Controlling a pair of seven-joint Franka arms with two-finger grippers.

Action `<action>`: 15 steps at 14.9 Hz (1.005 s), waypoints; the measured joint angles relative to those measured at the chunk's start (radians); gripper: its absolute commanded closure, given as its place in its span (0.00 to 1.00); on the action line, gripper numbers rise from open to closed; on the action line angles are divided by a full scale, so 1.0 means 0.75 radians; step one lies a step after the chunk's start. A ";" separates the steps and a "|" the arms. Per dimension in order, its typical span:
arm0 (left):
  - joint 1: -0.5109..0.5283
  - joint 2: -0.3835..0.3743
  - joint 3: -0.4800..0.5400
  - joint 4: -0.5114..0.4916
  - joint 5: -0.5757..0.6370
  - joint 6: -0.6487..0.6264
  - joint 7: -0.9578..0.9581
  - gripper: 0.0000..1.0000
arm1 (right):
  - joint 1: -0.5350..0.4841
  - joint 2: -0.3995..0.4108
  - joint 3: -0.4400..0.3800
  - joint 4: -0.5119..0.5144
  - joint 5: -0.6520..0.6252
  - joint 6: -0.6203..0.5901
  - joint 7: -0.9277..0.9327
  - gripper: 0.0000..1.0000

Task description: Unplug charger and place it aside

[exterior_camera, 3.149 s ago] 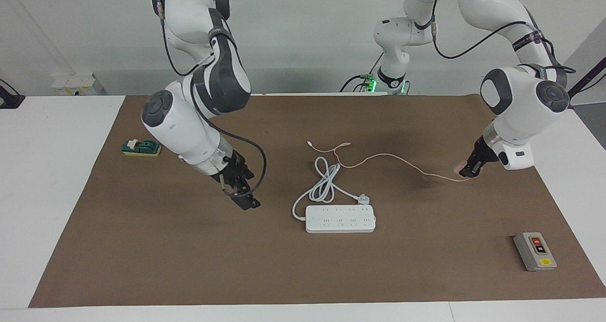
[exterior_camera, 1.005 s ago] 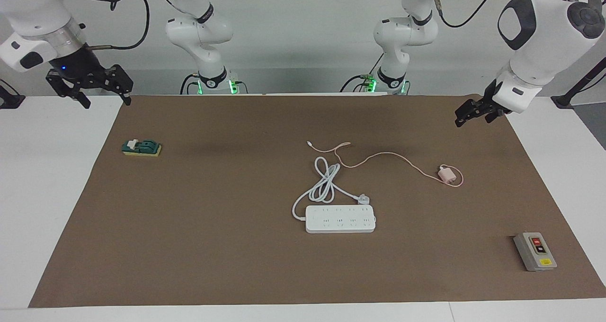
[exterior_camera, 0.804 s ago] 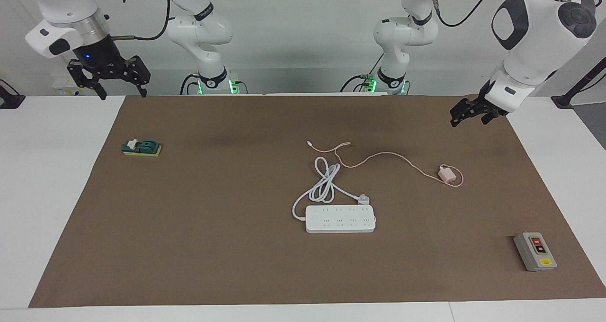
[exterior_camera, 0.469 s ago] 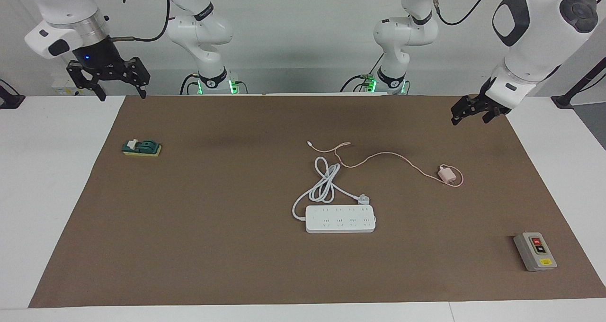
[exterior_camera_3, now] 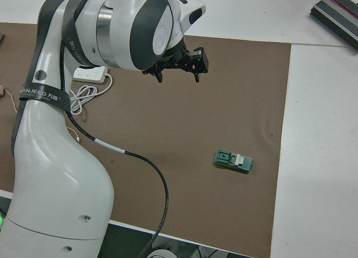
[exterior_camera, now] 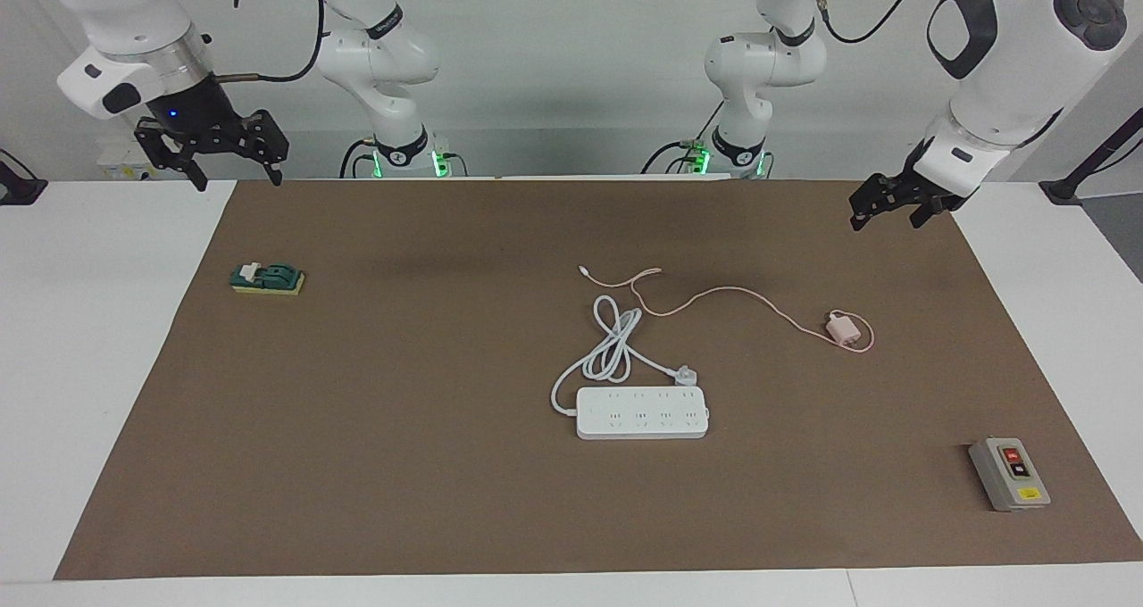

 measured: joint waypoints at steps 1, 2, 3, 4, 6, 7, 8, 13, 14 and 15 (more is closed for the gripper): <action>0.000 0.000 0.000 -0.001 0.000 0.000 0.000 0.00 | 0.000 0.000 0.001 0.000 0.000 0.000 0.000 0.00; 0.000 0.000 0.000 -0.002 0.000 0.000 0.000 0.00 | 0.000 0.000 0.003 0.000 0.000 0.000 0.000 0.00; 0.000 0.000 0.000 -0.003 0.000 0.000 0.000 0.00 | 0.000 0.000 0.003 0.000 0.000 -0.001 0.000 0.00; 0.000 0.000 0.000 -0.004 0.000 0.000 0.000 0.00 | 0.000 0.000 0.004 0.000 0.000 -0.002 0.000 0.00; 0.000 0.000 0.000 -0.004 0.000 0.000 0.000 0.00 | 0.001 0.000 0.005 -0.002 0.000 -0.002 0.000 0.00; 0.000 0.000 0.000 -0.004 0.000 0.000 0.000 0.00 | 0.001 0.000 0.006 -0.003 0.000 -0.002 0.000 0.00; 0.000 0.000 0.000 -0.004 0.000 0.000 0.000 0.00 | 0.001 0.000 0.006 -0.004 0.000 -0.002 0.000 0.00; -0.001 0.000 0.000 -0.004 0.000 0.001 0.000 0.00 | 0.001 -0.004 0.006 -0.021 0.000 -0.003 0.000 0.00; -0.001 0.000 0.000 -0.004 0.000 0.001 0.000 0.00 | 0.001 -0.005 0.006 -0.024 0.000 -0.003 0.000 0.00; -0.001 0.000 0.000 -0.004 0.000 0.001 0.000 0.00 | 0.001 -0.006 0.006 -0.025 0.000 -0.003 0.000 0.00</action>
